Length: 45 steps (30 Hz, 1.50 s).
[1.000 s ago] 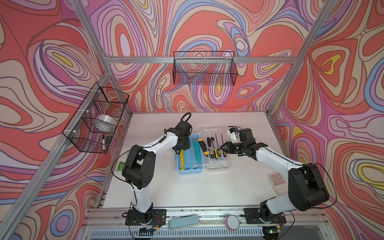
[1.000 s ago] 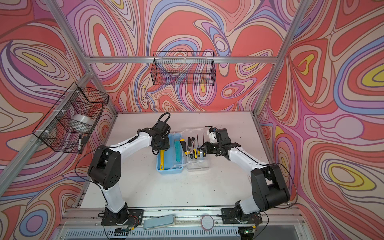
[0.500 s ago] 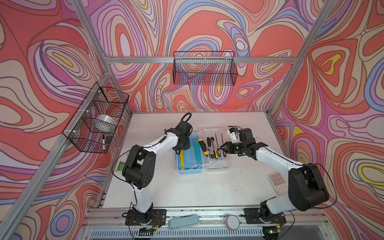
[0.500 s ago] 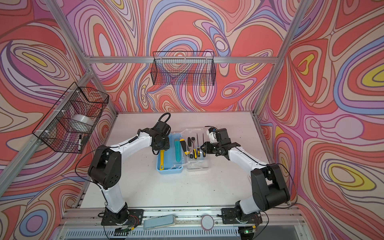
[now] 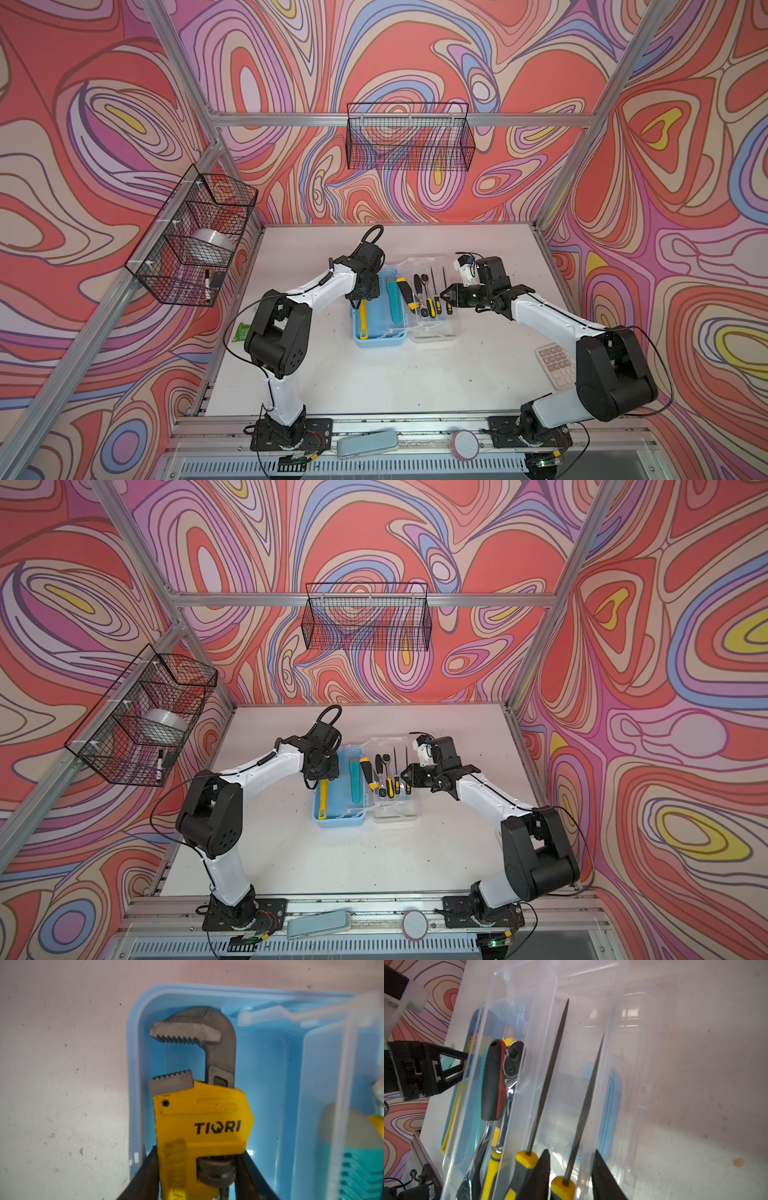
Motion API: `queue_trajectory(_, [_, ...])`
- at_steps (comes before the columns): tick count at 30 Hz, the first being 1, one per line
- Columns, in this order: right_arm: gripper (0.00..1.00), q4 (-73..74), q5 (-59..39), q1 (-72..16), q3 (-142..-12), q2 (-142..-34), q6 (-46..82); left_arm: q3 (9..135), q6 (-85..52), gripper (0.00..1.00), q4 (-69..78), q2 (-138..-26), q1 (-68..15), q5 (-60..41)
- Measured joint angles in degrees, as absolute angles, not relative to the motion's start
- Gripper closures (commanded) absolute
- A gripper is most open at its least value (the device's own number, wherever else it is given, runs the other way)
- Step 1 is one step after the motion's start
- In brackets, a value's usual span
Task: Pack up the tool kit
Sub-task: 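Hold the wrench inside the box with the left gripper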
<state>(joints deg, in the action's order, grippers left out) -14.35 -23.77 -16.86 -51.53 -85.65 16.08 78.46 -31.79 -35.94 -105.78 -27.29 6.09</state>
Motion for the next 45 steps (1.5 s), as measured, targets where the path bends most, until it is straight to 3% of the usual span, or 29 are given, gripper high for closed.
queue_trajectory(21, [0.68,-13.7,-23.8,-17.0,-51.5,-86.1,15.9,77.0,-26.2,0.95,-31.6,-105.8,-27.4,6.0])
queue_trajectory(45, [0.68,-14.3,-23.6,-17.0,-53.4,-87.8,15.3,77.3,-29.8,0.94,-33.6,-106.1,-27.5,6.3])
